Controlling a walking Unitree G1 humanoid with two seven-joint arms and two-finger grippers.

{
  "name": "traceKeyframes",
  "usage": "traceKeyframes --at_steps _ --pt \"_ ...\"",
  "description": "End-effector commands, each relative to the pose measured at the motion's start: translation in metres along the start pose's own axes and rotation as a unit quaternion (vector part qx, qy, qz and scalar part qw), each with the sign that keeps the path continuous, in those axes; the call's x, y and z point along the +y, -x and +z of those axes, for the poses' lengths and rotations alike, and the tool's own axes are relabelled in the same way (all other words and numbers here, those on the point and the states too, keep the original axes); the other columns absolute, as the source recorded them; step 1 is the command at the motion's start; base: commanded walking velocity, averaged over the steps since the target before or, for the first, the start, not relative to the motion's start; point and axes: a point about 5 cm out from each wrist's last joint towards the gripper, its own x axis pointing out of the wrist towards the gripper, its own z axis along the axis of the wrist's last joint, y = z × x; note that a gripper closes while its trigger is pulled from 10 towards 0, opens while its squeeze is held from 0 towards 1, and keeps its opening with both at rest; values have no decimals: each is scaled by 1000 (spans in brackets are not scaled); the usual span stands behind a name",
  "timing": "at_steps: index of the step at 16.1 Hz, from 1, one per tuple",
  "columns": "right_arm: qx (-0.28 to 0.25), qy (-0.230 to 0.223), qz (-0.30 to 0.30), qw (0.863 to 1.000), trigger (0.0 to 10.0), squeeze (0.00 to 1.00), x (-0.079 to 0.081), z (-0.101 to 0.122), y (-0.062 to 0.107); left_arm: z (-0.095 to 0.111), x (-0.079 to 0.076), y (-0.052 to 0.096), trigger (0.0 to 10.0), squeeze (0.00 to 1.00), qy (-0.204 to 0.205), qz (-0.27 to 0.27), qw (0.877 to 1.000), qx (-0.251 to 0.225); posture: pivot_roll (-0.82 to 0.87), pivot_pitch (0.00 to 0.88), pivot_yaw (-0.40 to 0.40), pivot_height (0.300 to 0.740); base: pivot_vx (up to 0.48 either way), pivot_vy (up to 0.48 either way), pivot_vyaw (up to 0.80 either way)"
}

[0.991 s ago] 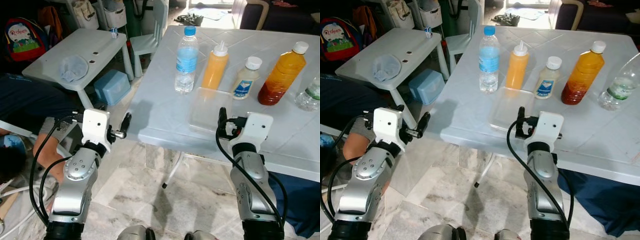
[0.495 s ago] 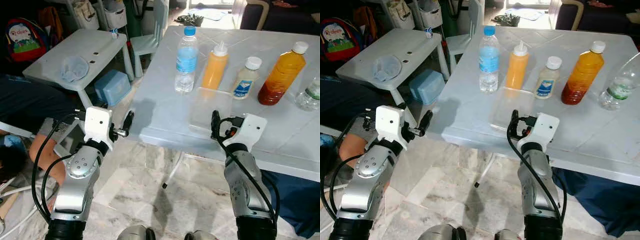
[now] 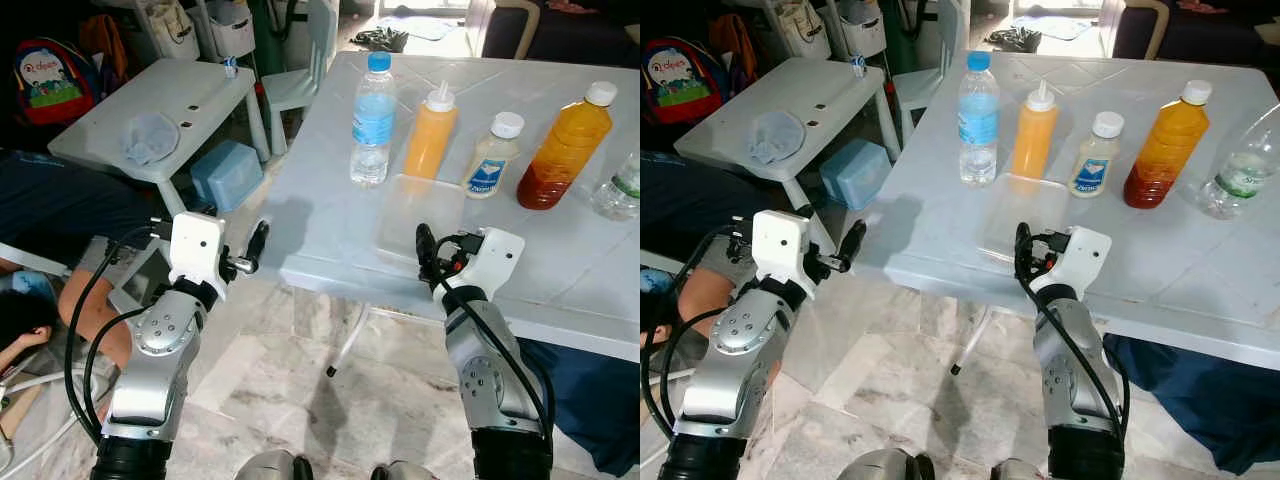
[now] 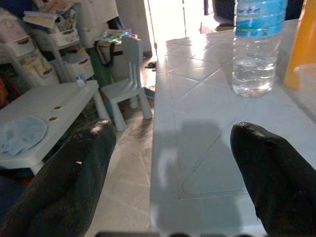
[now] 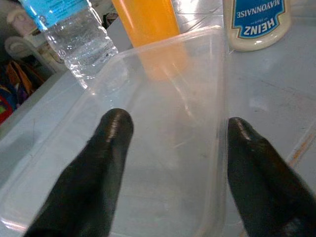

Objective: Restocking fridge

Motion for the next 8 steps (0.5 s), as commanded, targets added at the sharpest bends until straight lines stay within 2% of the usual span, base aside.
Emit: traceKeyframes --at_steps 1,5,8 --pt "19 -15 -6 1000 0 0 -2 -6 -1 3 2 -2 10000 0 -4 -3 1000 -1 66 51 96 740 0 0 0" --pt "25 -30 -27 999 0 0 -12 -6 -3 2 1 -4 10000 0 -4 -4 1000 -2 56 41 94 740 0 0 0" --pt "17 -31 -30 999 0 0 -13 0 -8 5 3 -9 10000 0 -5 -3 1000 -10 45 37 91 740 0 0 0"
